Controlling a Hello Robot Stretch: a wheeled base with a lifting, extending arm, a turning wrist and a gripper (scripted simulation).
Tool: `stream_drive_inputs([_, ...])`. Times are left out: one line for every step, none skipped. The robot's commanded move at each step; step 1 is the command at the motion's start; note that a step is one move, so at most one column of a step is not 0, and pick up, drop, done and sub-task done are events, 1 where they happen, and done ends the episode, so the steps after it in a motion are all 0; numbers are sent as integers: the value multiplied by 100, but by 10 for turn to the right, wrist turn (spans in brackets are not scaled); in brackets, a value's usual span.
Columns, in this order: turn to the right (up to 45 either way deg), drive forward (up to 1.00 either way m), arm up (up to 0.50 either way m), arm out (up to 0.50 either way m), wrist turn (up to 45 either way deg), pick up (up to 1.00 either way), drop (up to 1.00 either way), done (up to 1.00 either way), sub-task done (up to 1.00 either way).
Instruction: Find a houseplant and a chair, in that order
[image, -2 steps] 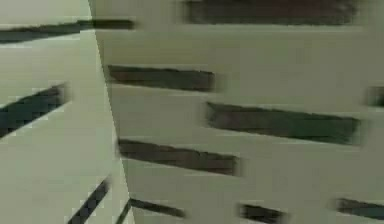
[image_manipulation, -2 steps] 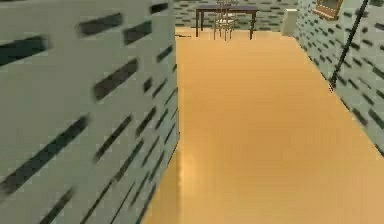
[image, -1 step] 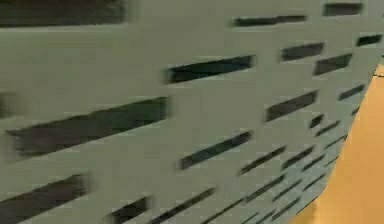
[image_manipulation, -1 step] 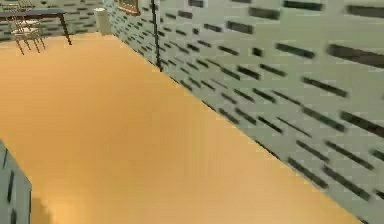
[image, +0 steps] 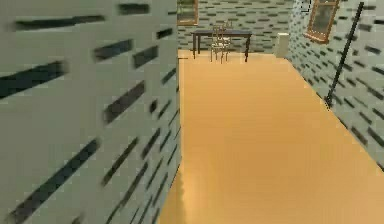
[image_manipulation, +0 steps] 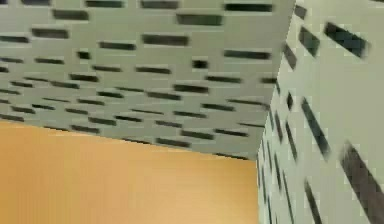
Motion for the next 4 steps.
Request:
stream_drive_inputs([390,0,0,0,0,0,0,0,0])
stream_drive_inputs([0,35,0,0,0,0,0,0,0])
stream_drive_inputs([-240,0,0,0,0,0,0,0,0])
stream_drive_inputs([0,100,0,0,0,0,0,0,0])
